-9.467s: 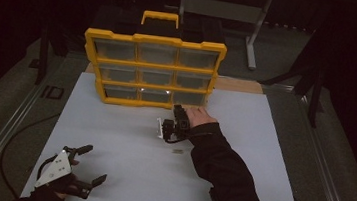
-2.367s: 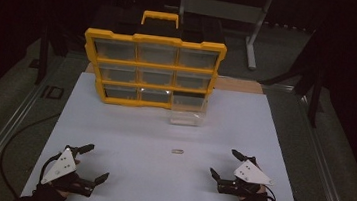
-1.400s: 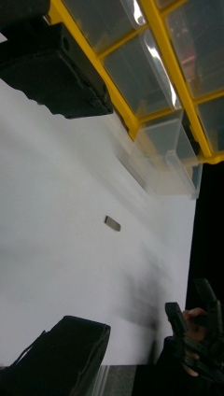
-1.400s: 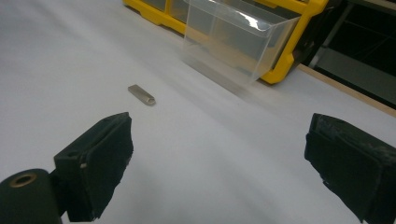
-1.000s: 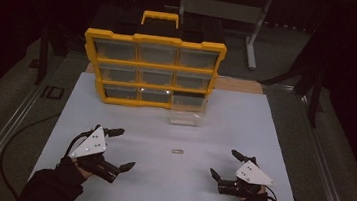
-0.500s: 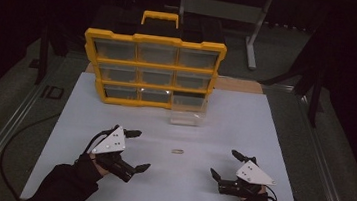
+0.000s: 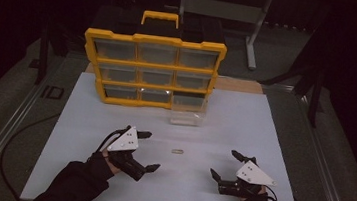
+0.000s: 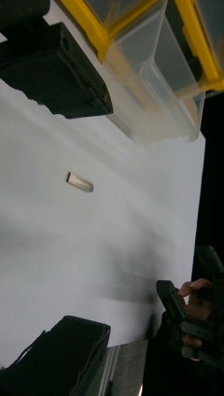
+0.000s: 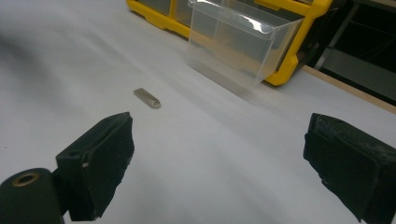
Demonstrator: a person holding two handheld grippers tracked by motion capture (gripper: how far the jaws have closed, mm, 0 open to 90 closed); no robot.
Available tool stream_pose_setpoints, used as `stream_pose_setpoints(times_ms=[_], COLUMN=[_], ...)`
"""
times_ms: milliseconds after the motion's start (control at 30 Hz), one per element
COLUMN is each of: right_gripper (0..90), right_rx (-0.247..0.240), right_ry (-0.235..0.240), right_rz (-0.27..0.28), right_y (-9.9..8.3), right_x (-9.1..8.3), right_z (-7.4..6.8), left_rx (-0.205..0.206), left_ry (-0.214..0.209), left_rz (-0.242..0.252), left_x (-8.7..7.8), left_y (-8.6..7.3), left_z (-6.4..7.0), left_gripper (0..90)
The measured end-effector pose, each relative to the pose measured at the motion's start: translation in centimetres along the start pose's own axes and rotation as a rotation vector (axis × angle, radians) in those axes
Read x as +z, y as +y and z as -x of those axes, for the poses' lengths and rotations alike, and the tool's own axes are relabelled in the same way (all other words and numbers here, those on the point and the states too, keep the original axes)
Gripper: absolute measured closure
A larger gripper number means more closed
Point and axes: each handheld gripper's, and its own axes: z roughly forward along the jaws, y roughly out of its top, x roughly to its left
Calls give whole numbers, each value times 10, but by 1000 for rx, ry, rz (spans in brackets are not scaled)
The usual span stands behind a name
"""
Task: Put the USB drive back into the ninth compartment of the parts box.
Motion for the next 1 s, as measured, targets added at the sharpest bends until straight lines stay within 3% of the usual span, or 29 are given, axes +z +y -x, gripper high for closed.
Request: stream_pose_setpoints(times_ms=[833,1000], right_gripper=[82,82], right_rx=[4,12], right_ry=[6,3], right_rz=[0,-2], right_y=[0,0], right_x=[0,0], right_z=[0,-1], left_rx=[14,-3], left_ry=[-14,-17], left_rz=[-118,-128], left_x=[54,65], left_y=[-4,-5], left_z=[-5,-8], left_gripper=[0,0])
